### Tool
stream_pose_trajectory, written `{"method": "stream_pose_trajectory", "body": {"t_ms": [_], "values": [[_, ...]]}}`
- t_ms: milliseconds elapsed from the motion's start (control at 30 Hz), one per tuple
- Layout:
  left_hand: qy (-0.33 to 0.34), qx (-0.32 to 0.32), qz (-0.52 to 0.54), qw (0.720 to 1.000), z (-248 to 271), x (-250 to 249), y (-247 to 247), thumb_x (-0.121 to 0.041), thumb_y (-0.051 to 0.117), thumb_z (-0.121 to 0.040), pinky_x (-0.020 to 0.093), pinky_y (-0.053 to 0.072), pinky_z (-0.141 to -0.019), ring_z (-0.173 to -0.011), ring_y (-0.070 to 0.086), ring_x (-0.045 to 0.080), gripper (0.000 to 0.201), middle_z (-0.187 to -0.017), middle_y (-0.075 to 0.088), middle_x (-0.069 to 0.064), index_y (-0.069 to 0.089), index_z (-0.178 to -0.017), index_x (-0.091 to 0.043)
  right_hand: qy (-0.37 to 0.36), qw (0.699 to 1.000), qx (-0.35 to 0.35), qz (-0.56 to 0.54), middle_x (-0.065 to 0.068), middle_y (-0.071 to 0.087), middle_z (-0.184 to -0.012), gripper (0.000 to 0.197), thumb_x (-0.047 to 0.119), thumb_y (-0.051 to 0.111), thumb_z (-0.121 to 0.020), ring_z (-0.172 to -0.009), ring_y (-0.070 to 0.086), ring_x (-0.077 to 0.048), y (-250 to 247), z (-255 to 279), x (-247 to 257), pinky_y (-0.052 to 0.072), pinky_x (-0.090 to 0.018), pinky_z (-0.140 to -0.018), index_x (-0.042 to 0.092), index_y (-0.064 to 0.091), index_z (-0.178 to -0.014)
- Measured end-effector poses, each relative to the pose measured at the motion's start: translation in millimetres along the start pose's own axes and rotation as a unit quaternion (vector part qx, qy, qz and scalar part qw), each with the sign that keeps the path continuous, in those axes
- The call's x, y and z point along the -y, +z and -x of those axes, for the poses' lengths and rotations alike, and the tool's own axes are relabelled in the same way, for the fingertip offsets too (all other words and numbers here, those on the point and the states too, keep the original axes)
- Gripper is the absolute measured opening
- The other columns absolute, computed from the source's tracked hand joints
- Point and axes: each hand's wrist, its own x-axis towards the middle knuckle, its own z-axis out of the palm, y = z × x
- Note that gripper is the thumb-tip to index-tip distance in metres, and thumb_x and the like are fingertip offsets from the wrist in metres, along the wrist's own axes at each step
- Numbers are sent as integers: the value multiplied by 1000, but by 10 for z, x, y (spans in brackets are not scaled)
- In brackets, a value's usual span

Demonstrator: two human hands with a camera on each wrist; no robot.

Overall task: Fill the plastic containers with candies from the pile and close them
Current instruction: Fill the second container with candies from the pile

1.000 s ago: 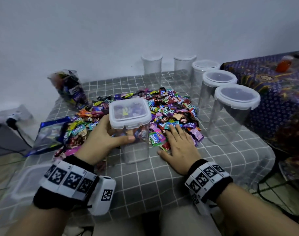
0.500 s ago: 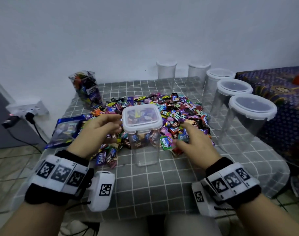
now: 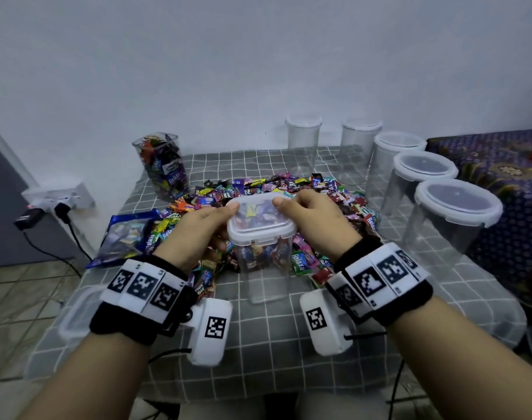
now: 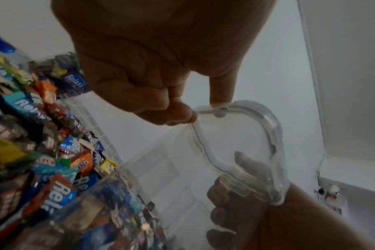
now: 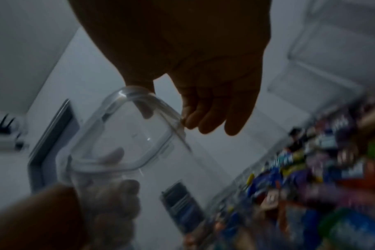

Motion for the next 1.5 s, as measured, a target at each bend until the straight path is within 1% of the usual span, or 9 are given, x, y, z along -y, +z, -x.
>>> {"method": "stream_pose_trajectory", "body": {"t_ms": [300,533,633,733,867,1000,1100,1267,1500], "values": [[-27,17,109,994,10,43,63,-34,51,-92,13,31,-35,-37,42,4,28,-45,49,-6,59,-72,-16,59,982,75,-165,-16,47,-80,58,56,67,-56,-69,41,-27,36,-67,10,33,-35,-58,11,52,-89],[-29,28,142,989,-28,62,82,-31,54,-90,15,37,-41,-56,47,13,19,-81,50,11,61,-92,-13,37,979,81,-182,-10,40,-61,40,24,73,-79,-48,36,-18,-45,-76,-34,32,-23,-42,17,37,-63],[-22,25,135,990,-37,60,80,-32,56,-89,23,40,-53,-65,51,15,19,-82,57,8,63,-87,-14,6,991,52,-124,-2,40,-61,38,25,73,-78,-51,36,-15,-93,-78,-18,31,-26,-48,18,38,-66],[1,-7,85,996,49,47,88,-41,55,-88,20,40,-46,-52,50,9,29,-62,57,-2,62,-78,-14,-4,990,56,-126,3,53,-86,28,21,72,-80,-79,52,-13,-90,-74,11,43,-25,-67,18,47,-93],[-7,12,0,1000,320,64,76,-58,45,-74,21,38,-46,-38,47,11,53,-43,50,0,53,-53,-10,0,982,63,-179,-14,63,-106,36,10,66,-84,-95,60,-25,6,-52,-4,48,-39,-89,15,53,-118],[13,46,8,999,461,95,64,-47,48,-75,18,39,-43,-38,50,10,45,-46,56,2,56,-57,-7,-13,993,44,-106,6,59,-77,47,29,75,-72,-71,57,-11,44,-49,6,46,-28,-70,20,61,-116],[23,-17,45,999,381,82,9,-32,51,-90,17,40,-40,-40,52,7,36,-50,61,0,59,-63,-9,22,991,83,-107,-5,64,-79,44,40,69,-59,-70,58,-20,90,-53,32,48,-42,-70,12,65,-93],[8,-34,32,999,276,31,22,-41,53,-88,18,40,-43,-44,53,8,36,-54,60,-4,58,-68,-12,73,978,120,-155,-10,51,-76,30,22,69,-82,-54,49,-19,76,-71,41,40,-21,-37,14,41,-88],[-40,6,130,991,155,27,99,-30,57,-88,13,37,-37,-40,46,3,19,-50,53,-6,60,-75,-16,96,971,143,-166,-1,55,-67,37,27,70,-82,-47,51,-15,48,-110,8,40,-20,-37,14,40,-99]]}}
